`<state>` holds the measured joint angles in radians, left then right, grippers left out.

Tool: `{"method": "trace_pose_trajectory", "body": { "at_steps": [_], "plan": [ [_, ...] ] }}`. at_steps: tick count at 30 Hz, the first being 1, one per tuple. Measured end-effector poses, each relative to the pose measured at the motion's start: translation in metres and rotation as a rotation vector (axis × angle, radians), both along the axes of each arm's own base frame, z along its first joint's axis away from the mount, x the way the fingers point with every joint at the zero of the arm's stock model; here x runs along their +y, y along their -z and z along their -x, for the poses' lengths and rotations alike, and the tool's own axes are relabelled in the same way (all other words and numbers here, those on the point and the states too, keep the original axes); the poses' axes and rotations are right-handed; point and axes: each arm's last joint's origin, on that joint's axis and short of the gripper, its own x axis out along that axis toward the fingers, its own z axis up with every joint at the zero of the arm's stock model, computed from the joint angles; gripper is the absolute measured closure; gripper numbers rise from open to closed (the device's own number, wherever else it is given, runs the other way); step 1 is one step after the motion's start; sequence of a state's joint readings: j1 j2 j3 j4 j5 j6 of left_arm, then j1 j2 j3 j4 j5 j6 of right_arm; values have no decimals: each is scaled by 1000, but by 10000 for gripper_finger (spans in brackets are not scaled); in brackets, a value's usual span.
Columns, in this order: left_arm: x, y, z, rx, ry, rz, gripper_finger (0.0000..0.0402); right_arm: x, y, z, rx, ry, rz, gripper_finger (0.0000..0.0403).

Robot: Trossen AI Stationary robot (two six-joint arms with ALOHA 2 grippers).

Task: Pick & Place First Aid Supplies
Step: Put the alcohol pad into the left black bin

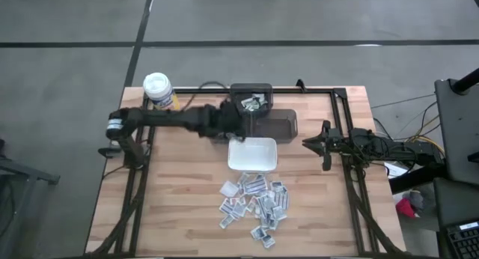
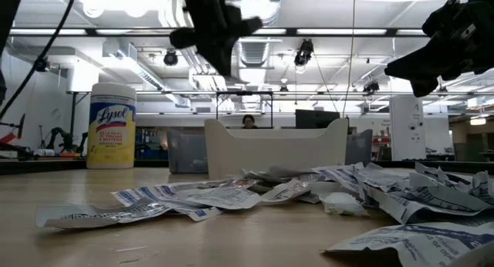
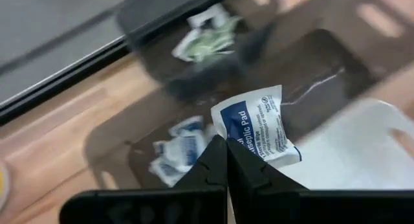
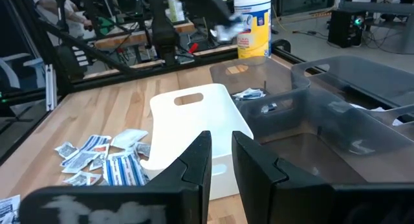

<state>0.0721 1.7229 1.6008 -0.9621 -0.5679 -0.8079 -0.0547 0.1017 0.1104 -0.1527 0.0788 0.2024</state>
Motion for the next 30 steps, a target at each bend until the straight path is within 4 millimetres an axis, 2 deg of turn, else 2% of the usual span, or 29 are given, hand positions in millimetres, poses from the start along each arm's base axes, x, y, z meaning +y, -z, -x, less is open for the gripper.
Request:
{"method": "trace_pose_trajectory", "body": {
  "at_steps": [6, 11, 20, 30],
  "plan": [
    [51, 7, 10, 13, -98, 84, 401, 0, 0, 0, -1, 1, -4, 344],
    [74, 19, 17, -3, -120, 214, 401, 0, 0, 0, -1, 1, -4, 344],
    [77, 43, 21, -23, -181, 315, 402, 0, 0, 0, -2, 1, -7, 344],
    [76, 84, 23, -72, -209, 332, 402, 0, 0, 0, -1, 1, -6, 344]
  ]
}}
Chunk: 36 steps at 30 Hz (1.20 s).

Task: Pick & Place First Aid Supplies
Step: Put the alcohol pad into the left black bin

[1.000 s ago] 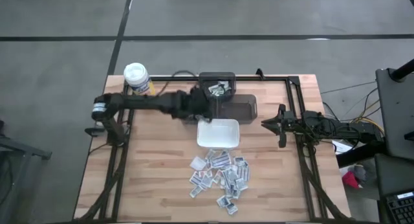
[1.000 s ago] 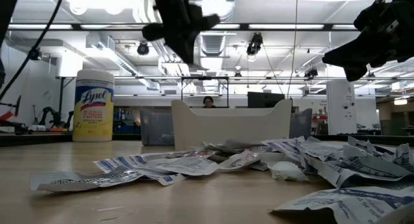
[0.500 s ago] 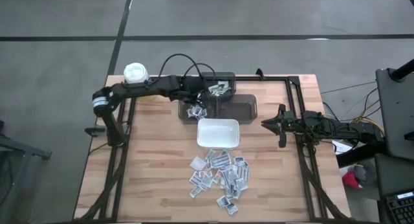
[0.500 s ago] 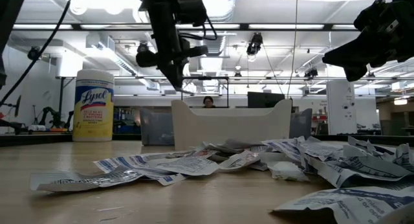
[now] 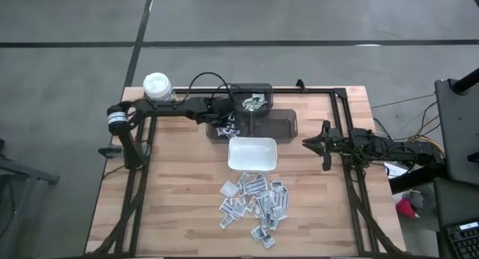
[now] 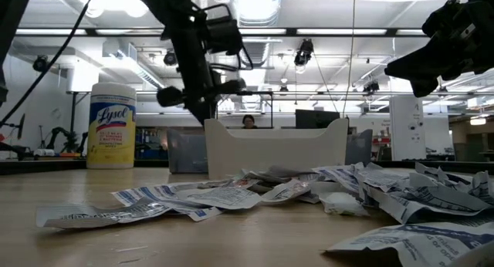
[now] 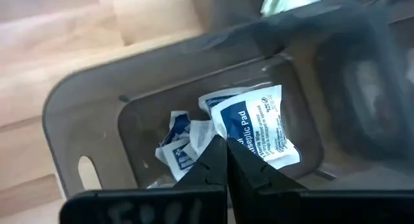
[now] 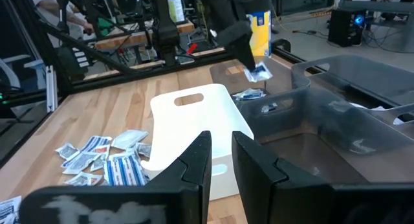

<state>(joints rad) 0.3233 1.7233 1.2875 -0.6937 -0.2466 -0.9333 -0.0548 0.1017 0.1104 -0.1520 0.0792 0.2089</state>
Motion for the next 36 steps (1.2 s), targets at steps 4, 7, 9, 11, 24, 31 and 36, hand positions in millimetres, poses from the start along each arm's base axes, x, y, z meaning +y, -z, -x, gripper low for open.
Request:
{"method": "trace_pose_trajectory", "body": {
  "at_steps": [4, 7, 9, 11, 24, 31, 36],
  "plan": [
    [-1, 14, 5, 10, -27, 16, 402, 0, 0, 0, 0, 0, 2, 344],
    [-2, 19, 7, 24, -32, 25, 402, 0, 0, 0, 0, 0, 2, 344],
    [-2, 22, 8, 25, -31, 25, 401, 0, 0, 0, 0, 1, 2, 344],
    [-2, 23, 9, 31, -32, 25, 401, 0, 0, 0, 0, 0, 3, 344],
    [-3, 33, 11, 22, -32, 16, 401, 0, 0, 0, -1, 1, -1, 344],
    [-3, 33, 11, 30, -5, 5, 401, 0, 0, 0, -1, 1, -1, 344],
    [-3, 33, 11, 37, 14, -1, 386, 0, 0, 0, -1, 1, -1, 344]
  ]
}}
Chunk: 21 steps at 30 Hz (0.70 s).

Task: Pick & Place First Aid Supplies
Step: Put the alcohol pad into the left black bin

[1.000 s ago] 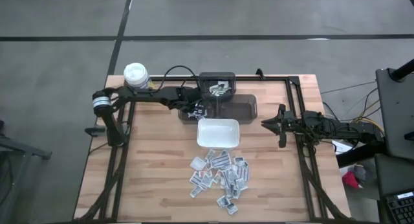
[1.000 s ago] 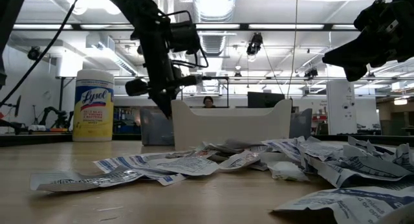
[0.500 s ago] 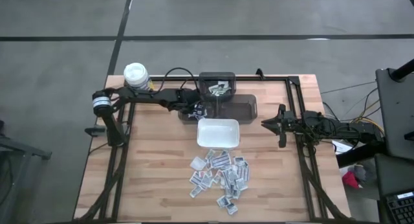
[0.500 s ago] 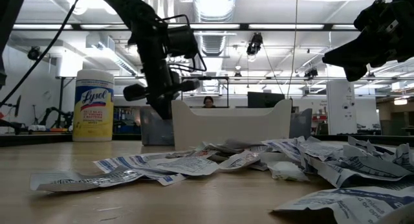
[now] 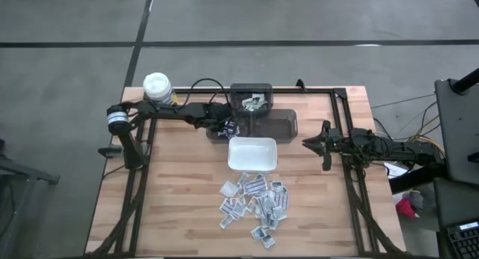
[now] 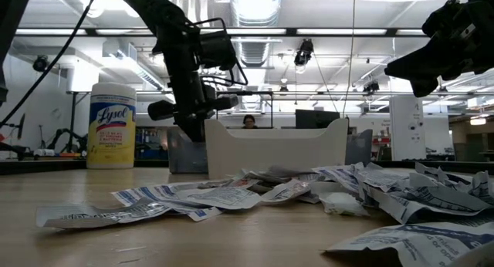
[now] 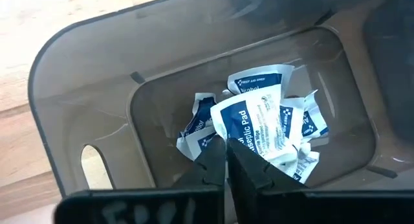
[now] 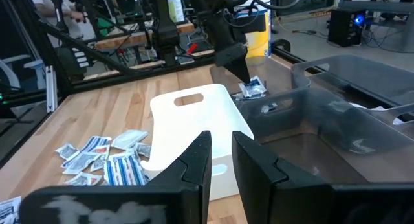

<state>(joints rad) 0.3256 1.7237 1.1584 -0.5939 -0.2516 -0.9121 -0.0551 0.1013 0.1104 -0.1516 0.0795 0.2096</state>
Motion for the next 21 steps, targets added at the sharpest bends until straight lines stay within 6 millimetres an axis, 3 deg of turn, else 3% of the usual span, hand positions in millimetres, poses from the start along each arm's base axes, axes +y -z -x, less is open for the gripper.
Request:
{"method": "trace_pose_trajectory", "body": {
  "at_steps": [7, 13, 16, 21],
  "plan": [
    [0, -2, 1, -6, 1, 1, 300, 0, 0, 0, 0, 0, 0, 344],
    [-8, -36, 10, -126, 93, 102, 266, 0, 0, 0, 0, -1, 0, 344],
    [-26, -56, 14, -213, 167, 163, 264, 0, 0, 0, 0, -1, 0, 344],
    [-74, -84, 19, -329, 243, 246, 264, 0, 0, 0, 0, -1, 0, 344]
  ]
}}
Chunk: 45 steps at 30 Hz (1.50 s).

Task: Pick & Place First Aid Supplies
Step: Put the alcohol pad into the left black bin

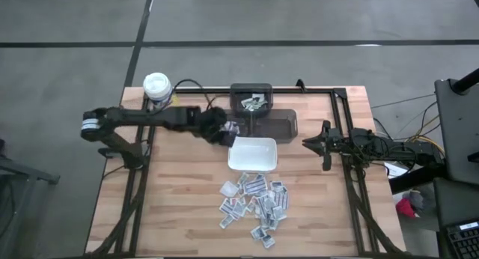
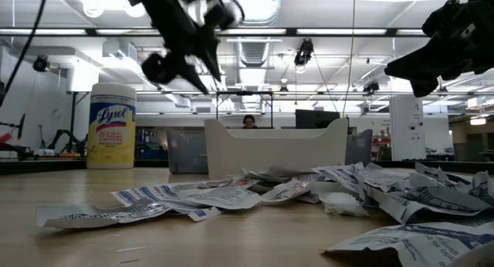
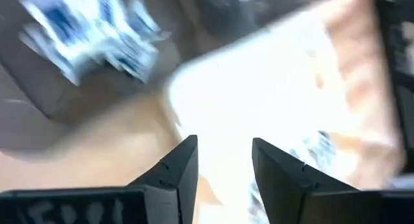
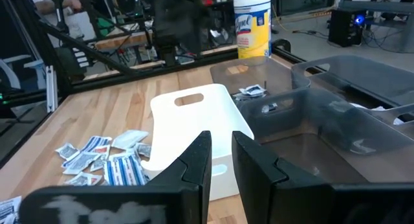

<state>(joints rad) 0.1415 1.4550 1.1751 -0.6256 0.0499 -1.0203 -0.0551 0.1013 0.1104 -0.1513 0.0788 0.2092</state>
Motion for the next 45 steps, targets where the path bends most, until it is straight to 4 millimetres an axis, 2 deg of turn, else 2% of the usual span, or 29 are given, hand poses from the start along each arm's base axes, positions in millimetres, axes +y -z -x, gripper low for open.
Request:
{"method": "trace_pose_trajectory", "body": {
  "at_steps": [5, 11, 15, 20, 27, 30, 37, 40, 45],
  "plan": [
    [-58, -17, 3, -95, 38, 99, 264, 0, 0, 0, 0, 0, 0, 344],
    [-124, -28, 2, -262, 48, 137, 265, 0, 0, 0, 0, 0, 0, 344],
    [-159, -27, 3, -340, 25, 145, 266, 0, 0, 0, 1, -1, 3, 344],
    [-191, -21, 3, -401, -1, 161, 266, 0, 0, 0, 1, -1, 3, 344],
    [-206, -7, -2, -365, 47, 106, 266, 0, 0, 0, 1, -1, 3, 344],
    [-207, -1, -4, -351, 127, -4, 266, 0, 0, 0, 0, 0, 3, 344],
    [-203, -3, -4, -366, 224, -300, 266, 0, -1, 0, -9, 0, -1, 344],
    [-200, -4, -3, -353, 260, -421, 266, 0, -2, 0, -38, 9, -94, 344],
    [-190, 4, 11, -330, 213, -496, 266, 0, -5, -1, -96, 35, -351, 344]
  ]
}}
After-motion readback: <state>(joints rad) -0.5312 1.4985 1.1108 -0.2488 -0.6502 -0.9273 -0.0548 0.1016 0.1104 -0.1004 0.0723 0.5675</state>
